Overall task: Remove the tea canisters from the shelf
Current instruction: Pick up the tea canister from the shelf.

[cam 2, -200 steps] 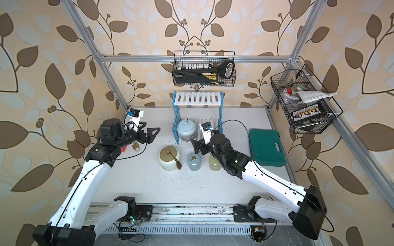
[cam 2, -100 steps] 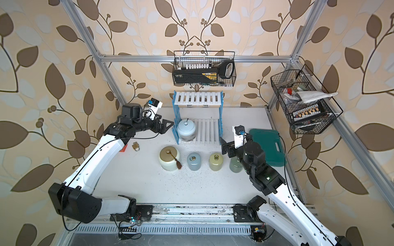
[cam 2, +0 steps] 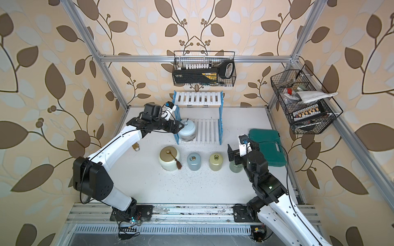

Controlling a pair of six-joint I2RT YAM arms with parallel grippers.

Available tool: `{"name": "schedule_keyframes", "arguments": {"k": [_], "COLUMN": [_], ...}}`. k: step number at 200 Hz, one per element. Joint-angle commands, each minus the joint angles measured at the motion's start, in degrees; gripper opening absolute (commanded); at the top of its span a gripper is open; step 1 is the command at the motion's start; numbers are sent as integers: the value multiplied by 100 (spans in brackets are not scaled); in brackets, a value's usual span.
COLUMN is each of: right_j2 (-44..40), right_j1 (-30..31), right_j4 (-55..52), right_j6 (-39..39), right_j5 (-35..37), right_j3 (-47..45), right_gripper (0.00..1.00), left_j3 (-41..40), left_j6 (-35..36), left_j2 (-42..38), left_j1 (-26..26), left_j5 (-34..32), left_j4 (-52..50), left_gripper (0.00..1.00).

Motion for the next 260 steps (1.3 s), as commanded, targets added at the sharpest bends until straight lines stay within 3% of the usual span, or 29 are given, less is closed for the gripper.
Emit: {"name": "schedule_keyframes", "arguments": {"k": [1,90,260], "right_j2": [-211,-551,-640], "right_j1": [-19,-269,-366], "right_j4": [299,454,429], "right_j6": [-218,-207,-166], "right_j5": [268,379,301], "right_j3": [-144,-383,-461], "right_gripper": [99,99,99], "left_j3": [284,778,1064], "left_j6": [113,181,456], "left_j2": [102,1007,1895], "left_j1": [-86,-288,-477], "left_j5": [-442,-833,-1118], "left_j4": [269,470,643], "left_gripper": [93,60,28]}}
